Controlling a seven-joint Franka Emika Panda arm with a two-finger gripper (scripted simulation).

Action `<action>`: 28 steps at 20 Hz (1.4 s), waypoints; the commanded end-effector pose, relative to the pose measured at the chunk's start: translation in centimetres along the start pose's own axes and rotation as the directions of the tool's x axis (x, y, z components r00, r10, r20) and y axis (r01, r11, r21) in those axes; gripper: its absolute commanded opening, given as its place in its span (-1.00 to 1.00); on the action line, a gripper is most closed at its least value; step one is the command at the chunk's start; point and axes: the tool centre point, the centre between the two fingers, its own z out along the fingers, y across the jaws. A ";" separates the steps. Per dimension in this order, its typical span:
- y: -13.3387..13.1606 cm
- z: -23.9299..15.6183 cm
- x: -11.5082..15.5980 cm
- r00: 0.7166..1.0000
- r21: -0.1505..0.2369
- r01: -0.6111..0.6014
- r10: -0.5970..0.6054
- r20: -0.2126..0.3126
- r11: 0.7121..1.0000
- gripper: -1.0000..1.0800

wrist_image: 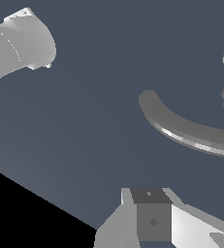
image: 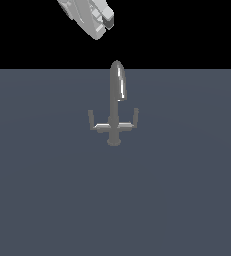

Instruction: Turn on the faucet by rotating a designated handle.

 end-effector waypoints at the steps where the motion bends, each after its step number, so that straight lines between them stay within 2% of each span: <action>1: 1.0 0.1 0.2 0.996 0.009 0.076 -0.076 0.037 0.997 -1.00; 7: 3.5 0.2 0.9 0.961 0.049 0.248 -0.252 0.115 0.968 -1.00; 13: 5.9 0.4 1.8 0.890 0.110 0.405 -0.419 0.179 0.908 -1.00; 20: 8.7 0.7 3.0 0.770 0.202 0.562 -0.596 0.228 0.802 -1.00; 28: 11.9 1.1 4.8 0.595 0.324 0.694 -0.766 0.245 0.643 -1.00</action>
